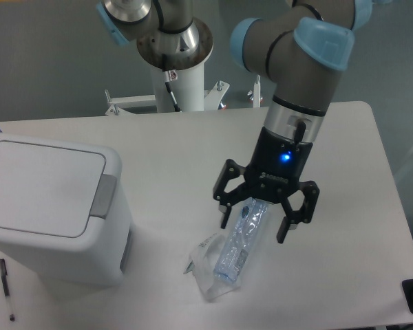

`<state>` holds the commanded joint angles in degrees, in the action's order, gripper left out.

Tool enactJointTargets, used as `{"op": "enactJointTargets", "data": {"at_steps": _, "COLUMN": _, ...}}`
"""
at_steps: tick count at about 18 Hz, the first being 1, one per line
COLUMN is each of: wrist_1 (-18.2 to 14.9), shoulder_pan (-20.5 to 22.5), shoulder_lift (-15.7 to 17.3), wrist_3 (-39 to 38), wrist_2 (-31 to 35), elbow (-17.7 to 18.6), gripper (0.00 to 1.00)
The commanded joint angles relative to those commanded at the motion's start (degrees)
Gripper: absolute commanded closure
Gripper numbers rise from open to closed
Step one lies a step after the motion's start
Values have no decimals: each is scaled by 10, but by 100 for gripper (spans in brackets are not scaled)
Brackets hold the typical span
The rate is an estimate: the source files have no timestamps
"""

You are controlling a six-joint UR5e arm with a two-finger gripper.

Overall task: Open the trash can
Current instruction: 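Move the open gripper over to the trash can's grey button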

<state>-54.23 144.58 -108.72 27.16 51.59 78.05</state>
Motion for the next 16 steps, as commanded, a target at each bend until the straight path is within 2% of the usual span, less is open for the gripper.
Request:
{"op": "enactJointTargets", "data": {"at_steps": 2, "wrist_1": -1, "shoulder_pan": -9, "shoulder_lift": 3, "wrist_3": -12, "wrist_2": -14, "elbow": 0, "gripper": 0}}
{"op": "enactJointTargets", "data": {"at_steps": 5, "wrist_1": -4, "shoulder_pan": -23, "shoulder_lift": 28, "wrist_3": -35, "wrist_2": -26, "elbow": 17, "gripper": 0}}
{"op": "enactJointTargets", "data": {"at_steps": 6, "wrist_1": -4, "shoulder_pan": -30, "shoulder_lift": 33, "wrist_3": -36, "wrist_2": -26, "elbow": 31, "gripper": 0}}
{"op": "enactJointTargets", "data": {"at_steps": 9, "wrist_1": 2, "shoulder_pan": -34, "shoulder_lift": 73, "wrist_3": -34, "wrist_2": -24, "elbow": 90, "gripper": 0}}
{"op": "enactJointTargets", "data": {"at_steps": 11, "wrist_1": 3, "shoulder_pan": -41, "shoulder_lift": 84, "wrist_3": -35, "wrist_2": -23, "elbow": 108, "gripper": 0}}
{"op": "enactJointTargets", "data": {"at_steps": 16, "wrist_1": 3, "shoulder_pan": -69, "shoulder_lift": 74, "wrist_3": -37, "wrist_2": -19, "elbow": 117, "gripper": 0}}
